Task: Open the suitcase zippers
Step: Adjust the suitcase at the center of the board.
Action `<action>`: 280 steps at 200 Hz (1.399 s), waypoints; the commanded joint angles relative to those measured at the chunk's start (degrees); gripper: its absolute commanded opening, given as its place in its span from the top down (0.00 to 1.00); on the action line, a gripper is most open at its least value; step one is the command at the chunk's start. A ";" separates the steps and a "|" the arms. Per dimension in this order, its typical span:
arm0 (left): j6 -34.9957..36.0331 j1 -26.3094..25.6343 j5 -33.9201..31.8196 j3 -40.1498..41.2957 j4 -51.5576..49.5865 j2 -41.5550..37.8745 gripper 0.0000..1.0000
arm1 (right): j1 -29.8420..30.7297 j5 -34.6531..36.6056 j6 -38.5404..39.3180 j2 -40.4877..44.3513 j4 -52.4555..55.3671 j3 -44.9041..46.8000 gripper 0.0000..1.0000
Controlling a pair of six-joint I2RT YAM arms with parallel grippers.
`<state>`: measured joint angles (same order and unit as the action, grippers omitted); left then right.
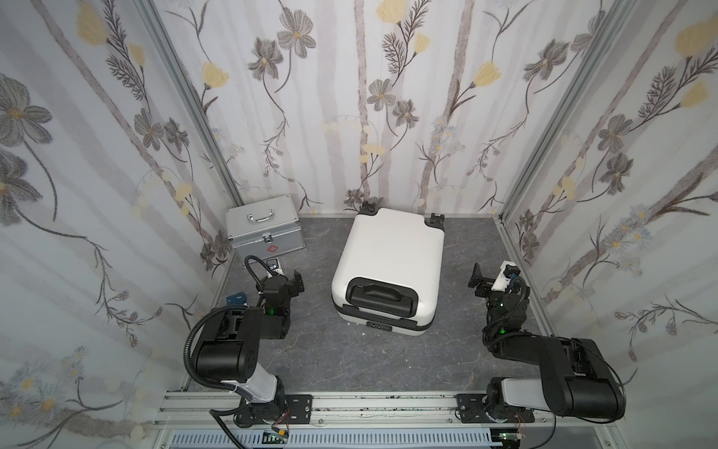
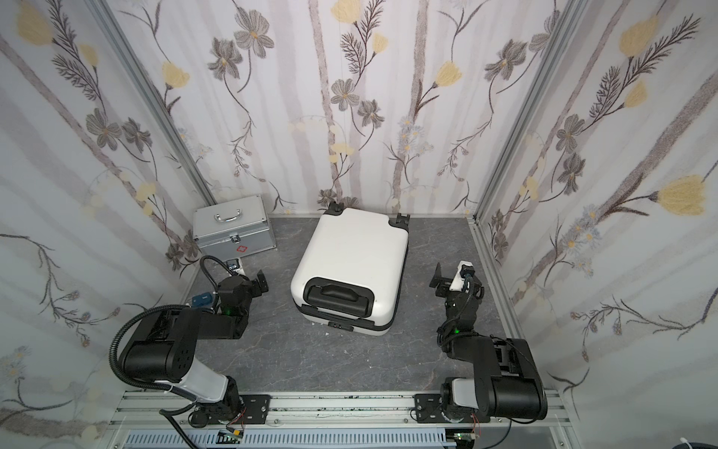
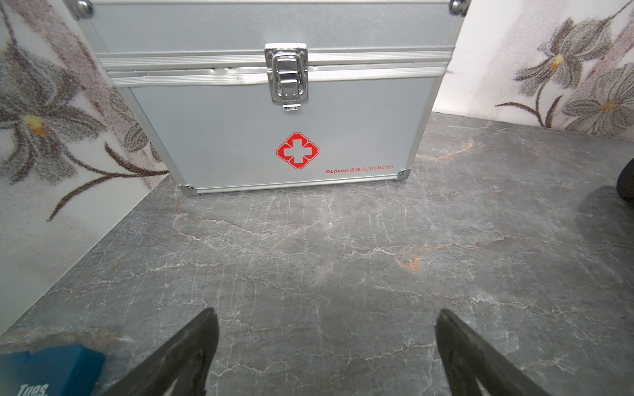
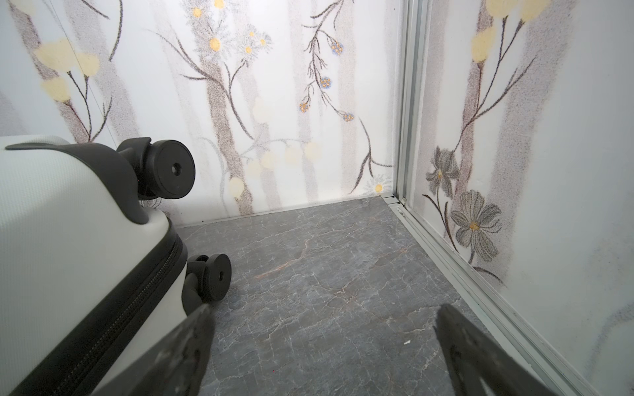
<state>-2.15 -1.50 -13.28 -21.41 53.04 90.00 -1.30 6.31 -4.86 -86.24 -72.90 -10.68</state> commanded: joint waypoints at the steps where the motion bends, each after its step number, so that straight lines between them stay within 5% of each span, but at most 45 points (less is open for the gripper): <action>1: -0.85 0.09 0.38 0.04 0.90 -0.26 0.00 | -0.02 0.64 0.18 -0.19 -2.05 -0.22 0.00; 61: -1.18 0.43 1.10 -0.36 -0.29 -1.16 0.00 | -0.11 2.43 -0.92 0.75 -2.09 0.11 0.00; 97: -2.29 0.71 2.01 -10.79 -26.73 -10.99 0.00 | -0.08 -1.47 -0.77 15.58 10.14 0.42 0.00; 133: -6.37 0.70 17.31 -18.29 -42.40 -21.82 0.06 | 0.07 -7.56 -14.04 32.62 48.90 -11.04 0.00; 170: -15.85 -1.24 35.72 -26.83 -56.59 -28.54 0.13 | 3.85 -13.35 -33.04 41.41 66.54 -18.12 0.00; 228: -26.23 -7.36 51.46 -31.96 -70.42 -28.21 0.22 | 20.02 -16.01 -44.75 30.28 76.57 -29.78 0.00; 280: -32.31 -12.14 57.19 -30.99 -71.57 -25.28 0.22 | 22.44 -19.92 -48.95 22.45 73.85 -31.55 0.01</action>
<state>-29.28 -12.62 38.87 -53.41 -17.43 63.79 20.99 -10.87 -50.39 -61.45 2.46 -41.76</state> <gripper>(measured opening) 0.782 0.997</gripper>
